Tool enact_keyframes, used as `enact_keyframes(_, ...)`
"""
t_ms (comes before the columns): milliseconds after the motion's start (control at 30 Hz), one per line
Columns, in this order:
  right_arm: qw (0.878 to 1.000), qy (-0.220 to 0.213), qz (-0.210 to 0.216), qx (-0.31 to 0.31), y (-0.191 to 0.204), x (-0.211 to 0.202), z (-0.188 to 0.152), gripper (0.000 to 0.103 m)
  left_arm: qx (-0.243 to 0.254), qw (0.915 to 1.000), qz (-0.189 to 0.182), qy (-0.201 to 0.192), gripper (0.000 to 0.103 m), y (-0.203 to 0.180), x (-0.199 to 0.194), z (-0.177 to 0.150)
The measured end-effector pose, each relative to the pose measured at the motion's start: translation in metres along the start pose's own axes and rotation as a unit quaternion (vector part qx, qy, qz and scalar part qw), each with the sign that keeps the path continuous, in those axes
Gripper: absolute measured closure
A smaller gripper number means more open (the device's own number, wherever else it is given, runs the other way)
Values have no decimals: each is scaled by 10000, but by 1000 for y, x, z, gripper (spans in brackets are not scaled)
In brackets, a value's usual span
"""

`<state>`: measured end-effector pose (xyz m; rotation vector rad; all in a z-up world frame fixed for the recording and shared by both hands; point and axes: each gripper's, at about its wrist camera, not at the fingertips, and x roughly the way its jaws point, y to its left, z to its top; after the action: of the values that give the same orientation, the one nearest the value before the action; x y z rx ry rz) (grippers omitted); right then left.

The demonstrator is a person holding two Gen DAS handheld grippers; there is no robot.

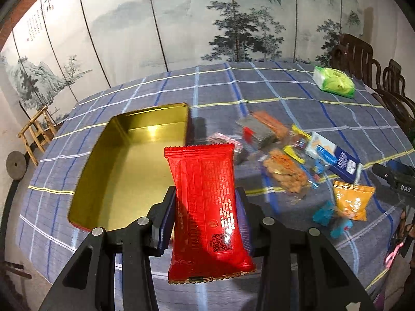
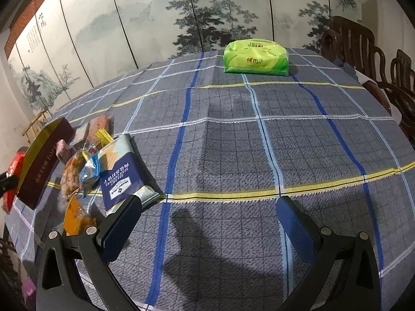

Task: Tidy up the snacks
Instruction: 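Carry the red pastry into the gold tin and open the left tool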

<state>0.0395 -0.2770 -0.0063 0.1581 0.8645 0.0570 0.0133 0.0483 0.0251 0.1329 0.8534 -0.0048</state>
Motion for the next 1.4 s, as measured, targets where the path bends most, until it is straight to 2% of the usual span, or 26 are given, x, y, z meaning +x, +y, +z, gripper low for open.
enact_keyframes(200, 9999, 40, -92, -14, 1, 2, 0, 0, 35, 9997, 207, 100, 64, 42, 15, 19)
enact_keyframes(367, 9999, 54, -141, -4, 1, 2, 0, 0, -129, 9986, 223, 469, 64, 93, 55, 48)
enact_keyframes(467, 9999, 48, -146, 3, 1, 2, 0, 0, -105, 9973, 212, 697, 64, 111, 82, 63)
enact_keyframes(667, 9998, 87, -178, -35, 1, 4, 0, 0, 125, 9934, 390, 1071, 64, 123, 134, 79)
enact_keyframes(900, 9996, 140, -232, -69, 4, 7, 1, 0, 263, 9905, 508, 1250, 64, 123, 167, 82)
enact_keyframes(1000, 9995, 140, -276, -92, 5, 7, 1, 0, 356, 9892, 565, 1308, 63, 118, 174, 79)
enact_keyframes(1100, 9995, 139, -262, -125, 6, 7, 1, 0, 357, 9882, 610, 1360, 58, 120, 176, 79)
enact_keyframes(1300, 9992, -311, -98, -246, 10, -11, -4, 0, 284, 9924, 660, 997, 55, 126, 143, 85)
enact_keyframes(1333, 9988, -414, 44, -269, 13, -17, -6, 0, 191, 9936, 611, 931, 54, 128, 131, 85)
enact_keyframes(1400, 9968, -446, 612, -262, 21, -27, -10, 0, 15, 9967, 453, 666, 52, 129, 105, 82)
